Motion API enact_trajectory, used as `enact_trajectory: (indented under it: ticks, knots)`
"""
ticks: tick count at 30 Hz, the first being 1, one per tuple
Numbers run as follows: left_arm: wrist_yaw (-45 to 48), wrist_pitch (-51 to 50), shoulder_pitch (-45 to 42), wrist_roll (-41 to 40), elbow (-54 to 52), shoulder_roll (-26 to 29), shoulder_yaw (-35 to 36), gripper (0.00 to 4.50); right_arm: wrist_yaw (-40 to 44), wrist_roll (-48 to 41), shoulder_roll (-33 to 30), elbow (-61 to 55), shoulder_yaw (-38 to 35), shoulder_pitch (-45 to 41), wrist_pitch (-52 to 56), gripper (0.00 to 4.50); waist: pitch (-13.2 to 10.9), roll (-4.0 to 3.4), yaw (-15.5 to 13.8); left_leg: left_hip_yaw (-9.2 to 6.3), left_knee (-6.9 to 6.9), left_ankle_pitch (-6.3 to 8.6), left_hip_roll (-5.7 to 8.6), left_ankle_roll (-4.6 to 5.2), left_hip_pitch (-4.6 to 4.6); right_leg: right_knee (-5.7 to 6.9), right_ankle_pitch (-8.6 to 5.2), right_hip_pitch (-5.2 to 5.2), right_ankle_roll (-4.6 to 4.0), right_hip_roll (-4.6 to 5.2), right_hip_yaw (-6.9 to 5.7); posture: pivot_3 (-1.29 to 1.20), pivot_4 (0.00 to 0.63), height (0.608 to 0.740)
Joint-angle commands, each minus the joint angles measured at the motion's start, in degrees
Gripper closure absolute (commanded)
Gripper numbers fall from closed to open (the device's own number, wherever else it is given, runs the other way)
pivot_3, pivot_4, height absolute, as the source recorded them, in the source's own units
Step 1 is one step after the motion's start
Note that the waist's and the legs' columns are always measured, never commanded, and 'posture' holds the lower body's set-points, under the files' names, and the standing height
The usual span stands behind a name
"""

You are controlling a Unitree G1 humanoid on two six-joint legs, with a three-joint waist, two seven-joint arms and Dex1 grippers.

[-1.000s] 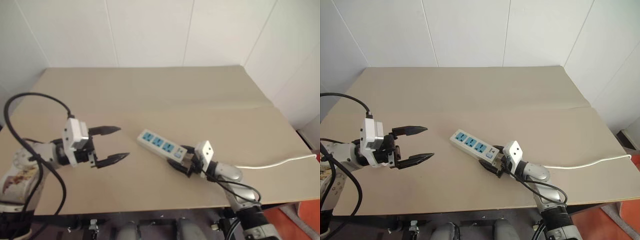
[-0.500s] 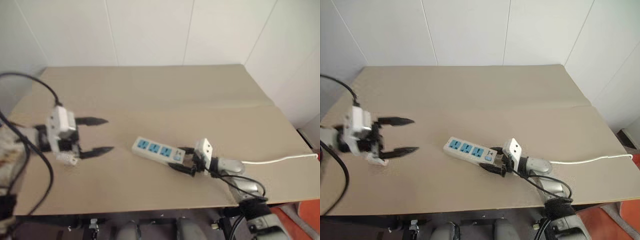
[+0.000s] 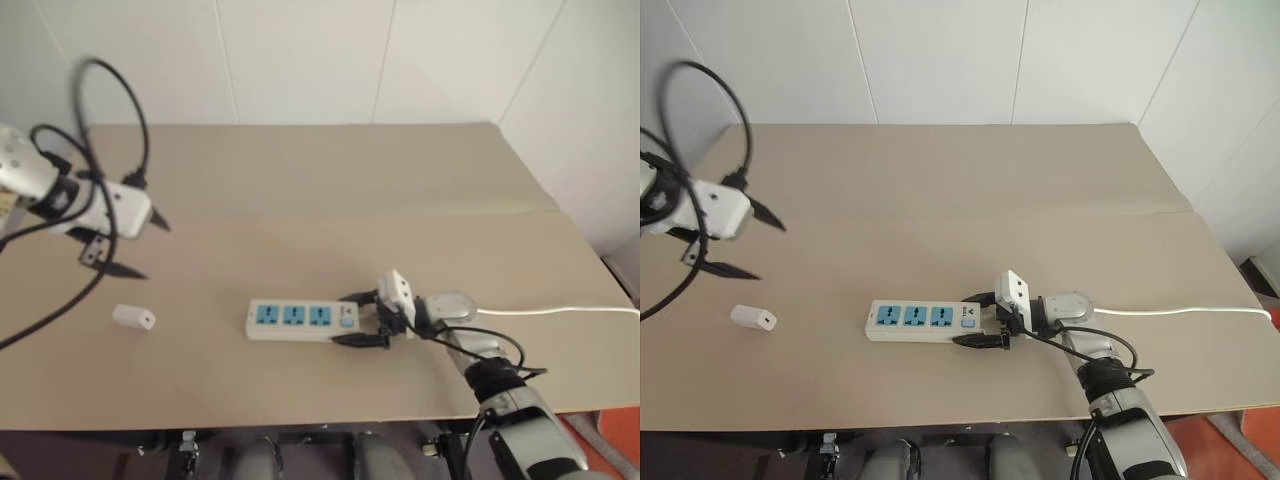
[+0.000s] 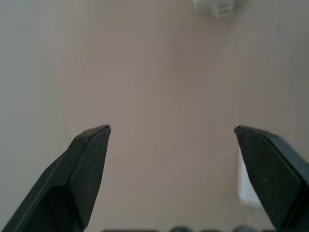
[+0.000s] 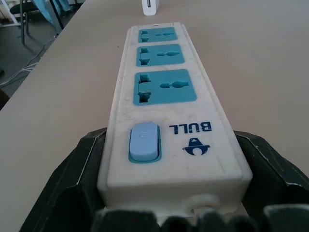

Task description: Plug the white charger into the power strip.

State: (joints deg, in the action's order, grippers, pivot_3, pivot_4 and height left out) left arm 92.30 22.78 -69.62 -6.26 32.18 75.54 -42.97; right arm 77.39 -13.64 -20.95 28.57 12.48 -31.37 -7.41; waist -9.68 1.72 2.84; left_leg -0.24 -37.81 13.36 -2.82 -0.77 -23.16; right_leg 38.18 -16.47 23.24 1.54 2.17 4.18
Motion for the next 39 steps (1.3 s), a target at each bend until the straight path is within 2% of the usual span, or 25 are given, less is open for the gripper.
enact_trajectory:
  ticks: [1,4,8,12,18,21,29,39]
  knots:
    - [0.20,4.84,-7.10,3.20,3.20,0.45,-12.39,0.00,0.97,0.95,0.12,-1.28,1.30,0.82,0.46,1.07,0.00,0.00,-0.14,-0.01,0.00,0.00,-0.01,0.00,-0.01,-0.02,0.00,0.00,0.00,-0.02,-0.01,0.00,0.150,0.740]
    - [0.20,5.41,-8.77,2.98,5.39,-1.68,-17.33,0.00,0.50,0.99,-0.12,-2.30,1.26,1.81,0.98,1.07,0.00,0.00,-0.28,-0.02,-0.02,0.00,-0.01,0.01,-0.01,0.00,-0.02,-0.01,0.03,-0.02,-0.02,0.00,0.150,0.740]
    - [0.20,5.35,-7.58,1.83,4.28,-1.41,-22.23,0.00,-0.09,0.82,-0.51,-4.35,1.16,3.15,2.02,1.07,0.00,0.00,-0.18,-0.03,-0.03,0.00,-0.02,0.01,-0.05,0.00,-0.02,0.01,0.03,-0.01,-0.02,0.00,0.150,0.740]
    - [0.20,4.94,-5.12,2.94,4.49,-2.43,-22.00,0.00,-0.93,0.80,-0.74,-6.46,1.11,4.54,3.21,1.07,0.00,0.00,-0.30,-0.05,-0.06,0.00,-0.02,0.02,-0.04,0.03,-0.02,0.00,0.03,-0.01,-0.03,0.00,0.150,0.740]
    - [0.20,3.61,-0.51,2.88,1.61,-1.08,-19.98,0.00,-1.82,0.86,-0.98,-8.55,1.28,5.91,4.50,1.07,0.00,0.00,-0.32,-0.05,-0.08,0.00,-0.02,0.02,-0.02,0.04,-0.02,-0.03,0.03,0.00,-0.04,0.00,0.150,0.740]
    - [0.20,2.20,4.02,5.50,0.89,-1.71,-16.44,0.00,-2.41,0.87,-0.78,-9.30,1.43,6.46,4.84,1.07,0.00,0.00,-0.28,-0.06,-0.08,0.00,-0.02,0.02,-0.01,0.05,-0.02,-0.04,0.03,0.00,-0.04,0.00,0.150,0.740]
    - [-2.41,1.64,10.92,17.90,5.70,-8.30,-5.01,0.00,-2.81,0.52,-0.76,-10.43,1.52,6.82,5.62,1.07,0.01,0.01,-0.38,-0.06,-0.14,0.00,-0.01,0.02,0.06,0.33,-0.02,-0.05,0.03,0.00,-0.06,0.00,0.150,0.740]
    - [-1.75,2.56,15.35,24.76,5.61,-12.12,3.92,0.00,-3.10,0.12,-1.51,-12.43,1.10,7.97,7.15,1.07,0.01,0.00,-0.44,-0.04,-0.14,0.00,0.00,0.02,0.25,0.53,-0.02,-0.13,0.03,0.01,-0.04,0.00,0.150,0.740]
